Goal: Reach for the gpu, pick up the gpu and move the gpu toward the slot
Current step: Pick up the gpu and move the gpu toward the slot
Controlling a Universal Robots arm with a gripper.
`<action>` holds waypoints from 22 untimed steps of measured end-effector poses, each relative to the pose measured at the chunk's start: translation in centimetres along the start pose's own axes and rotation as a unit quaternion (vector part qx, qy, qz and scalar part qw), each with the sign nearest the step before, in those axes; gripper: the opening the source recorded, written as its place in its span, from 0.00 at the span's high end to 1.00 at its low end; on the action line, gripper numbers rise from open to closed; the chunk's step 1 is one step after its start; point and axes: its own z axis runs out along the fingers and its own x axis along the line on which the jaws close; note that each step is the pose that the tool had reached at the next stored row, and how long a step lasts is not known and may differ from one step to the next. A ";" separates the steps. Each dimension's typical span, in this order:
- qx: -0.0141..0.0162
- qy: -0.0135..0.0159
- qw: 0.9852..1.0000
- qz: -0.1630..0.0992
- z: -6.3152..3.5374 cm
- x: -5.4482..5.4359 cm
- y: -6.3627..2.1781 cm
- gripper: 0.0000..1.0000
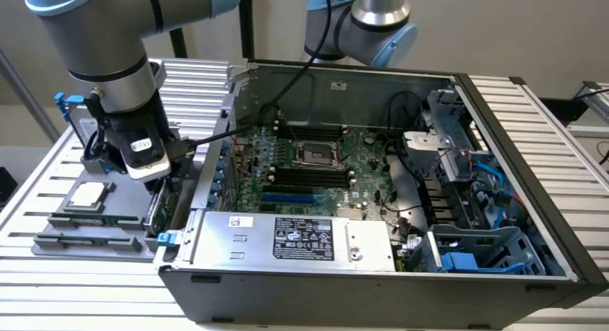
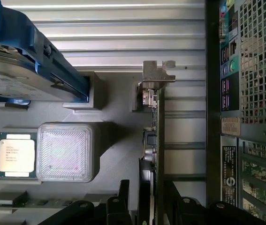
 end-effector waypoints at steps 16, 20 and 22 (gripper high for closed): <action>0.005 0.003 1.000 0.006 0.16 -0.3 0.03 0.67; 0.007 0.003 1.000 0.006 0.18 -0.3 0.03 0.74; 0.007 0.003 1.000 0.006 0.18 -0.3 0.03 0.74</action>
